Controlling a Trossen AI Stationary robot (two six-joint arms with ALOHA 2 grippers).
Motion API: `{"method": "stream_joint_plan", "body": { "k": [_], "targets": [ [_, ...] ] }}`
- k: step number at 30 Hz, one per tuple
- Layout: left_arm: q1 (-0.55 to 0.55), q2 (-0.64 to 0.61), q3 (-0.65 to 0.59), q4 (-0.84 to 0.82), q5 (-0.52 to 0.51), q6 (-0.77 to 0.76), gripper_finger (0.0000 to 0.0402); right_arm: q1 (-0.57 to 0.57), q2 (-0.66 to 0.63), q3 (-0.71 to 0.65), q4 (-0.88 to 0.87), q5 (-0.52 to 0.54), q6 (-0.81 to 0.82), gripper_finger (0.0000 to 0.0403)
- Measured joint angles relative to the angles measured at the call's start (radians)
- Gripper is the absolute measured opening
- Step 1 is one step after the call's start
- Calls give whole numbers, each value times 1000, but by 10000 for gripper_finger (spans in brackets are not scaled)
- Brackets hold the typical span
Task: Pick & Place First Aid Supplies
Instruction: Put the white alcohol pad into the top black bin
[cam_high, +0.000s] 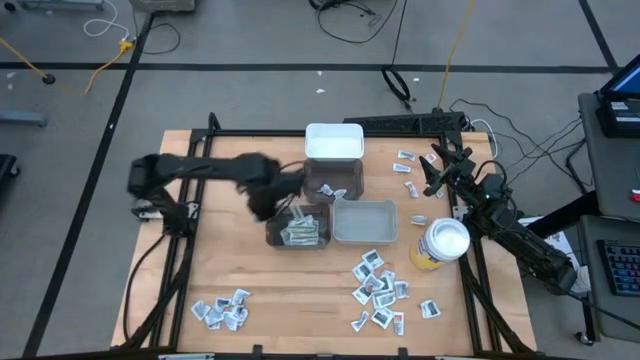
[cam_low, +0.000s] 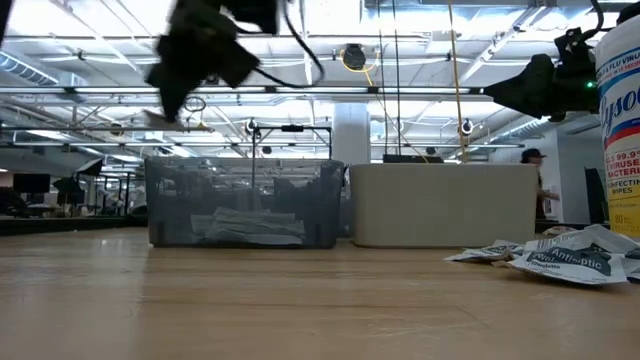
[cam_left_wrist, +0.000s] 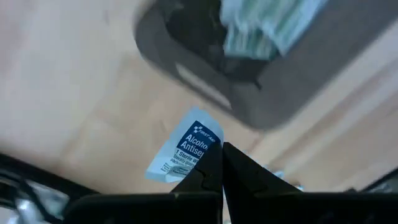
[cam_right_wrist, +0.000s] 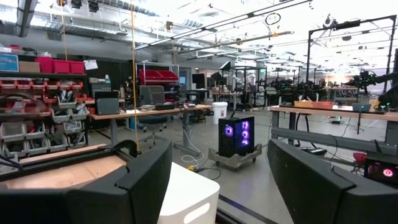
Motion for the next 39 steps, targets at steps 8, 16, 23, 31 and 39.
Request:
{"method": "stream_joint_plan", "body": {
  "k": [8,16,23,31,39],
  "targets": [
    [179,288,379,-57,-46,242,0,0,0,0,0,0,0,263],
    [266,549,746,-79,-52,377,0,0,0,0,0,0,0,263],
    [275,682,824,-14,-73,432,0,0,0,0,0,0,0,263],
    [264,784,823,52,-93,454,0,0,0,0,0,0,0,263],
    [260,780,822,68,-70,452,54,0,0,0,0,0,0,263]
  ]
}}
